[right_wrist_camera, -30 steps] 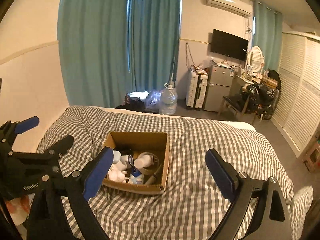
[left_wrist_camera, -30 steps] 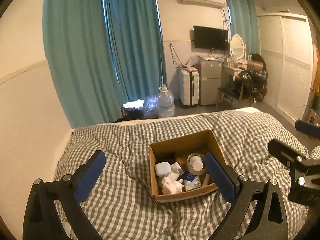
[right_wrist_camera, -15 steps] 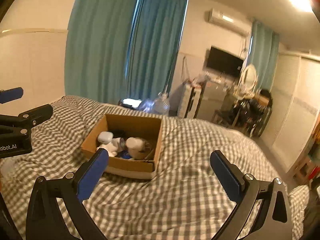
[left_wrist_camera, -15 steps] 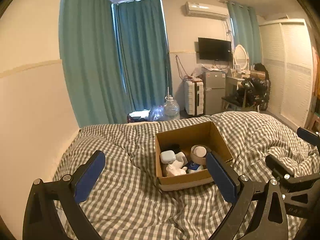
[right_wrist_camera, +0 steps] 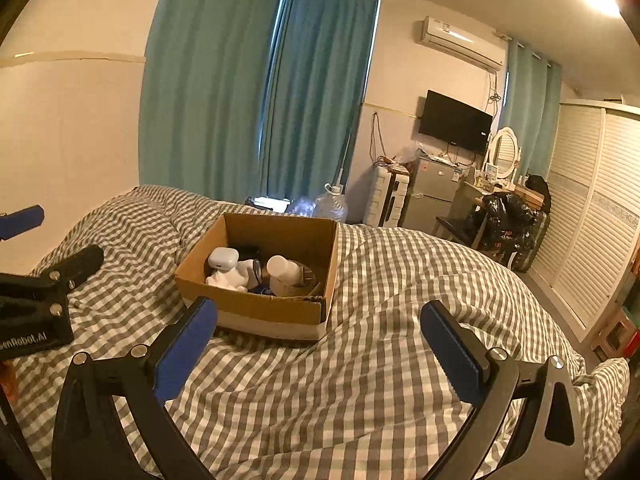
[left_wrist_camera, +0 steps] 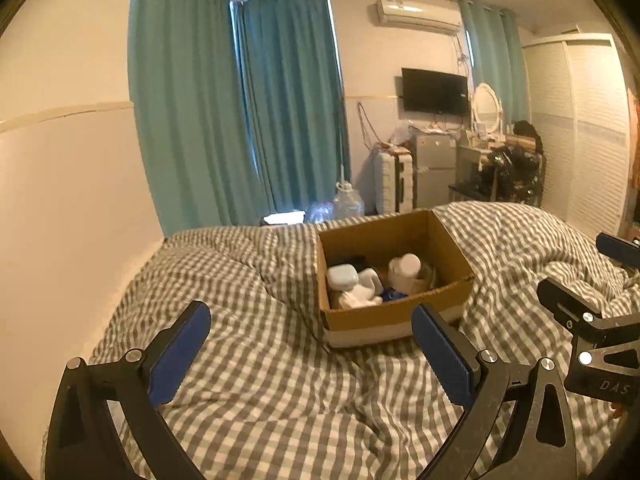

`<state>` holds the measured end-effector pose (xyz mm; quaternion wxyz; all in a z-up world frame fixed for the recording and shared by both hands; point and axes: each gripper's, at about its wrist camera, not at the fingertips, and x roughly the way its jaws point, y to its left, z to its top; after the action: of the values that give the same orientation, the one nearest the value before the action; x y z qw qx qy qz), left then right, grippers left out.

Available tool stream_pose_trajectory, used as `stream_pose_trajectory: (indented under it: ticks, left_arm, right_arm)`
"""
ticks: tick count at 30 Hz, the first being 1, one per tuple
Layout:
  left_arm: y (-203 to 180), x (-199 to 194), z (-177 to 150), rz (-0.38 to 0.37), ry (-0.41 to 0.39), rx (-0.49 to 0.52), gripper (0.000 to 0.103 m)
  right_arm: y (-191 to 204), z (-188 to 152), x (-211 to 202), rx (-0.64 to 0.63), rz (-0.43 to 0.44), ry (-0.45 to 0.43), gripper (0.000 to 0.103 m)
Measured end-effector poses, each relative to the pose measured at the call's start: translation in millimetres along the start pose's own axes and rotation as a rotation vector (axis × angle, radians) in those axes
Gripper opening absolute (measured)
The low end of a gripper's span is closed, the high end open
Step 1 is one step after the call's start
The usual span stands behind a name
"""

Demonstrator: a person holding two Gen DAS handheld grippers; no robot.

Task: Organize objects

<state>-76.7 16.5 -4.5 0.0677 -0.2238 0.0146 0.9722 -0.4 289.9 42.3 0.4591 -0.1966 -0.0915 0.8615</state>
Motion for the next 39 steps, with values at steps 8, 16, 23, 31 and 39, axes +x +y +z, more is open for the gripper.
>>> stream_pose_trajectory:
  ticks: [8,16,23,31,39]
  left_arm:
    - [3,-3,-1,-0.011,0.02,-0.04,0.103]
    - [7,-7,1,-0.012,0.011,-0.047,0.103]
    - [4,-13,3,-0.018,0.005,-0.032,0.103]
    - [2,-20,6,0.006,-0.011,0.002,0.103]
    - [-1,-16,0,-0.014,-0.003,0.016,0.103]
  right_arm:
    - [-7,-1,-9,0.054,0.012,-0.024,0.102]
    - [-7,-3,-10,0.063,0.013,-0.015,0.102]
    - [-9,-1,-16,0.075,0.006,-0.04,0.102]
    - [-5,-3,-17,0.049,0.004,-0.048,0.102]
    - [-2,-4,-14,0.048,0.029,-0.015,0.102]
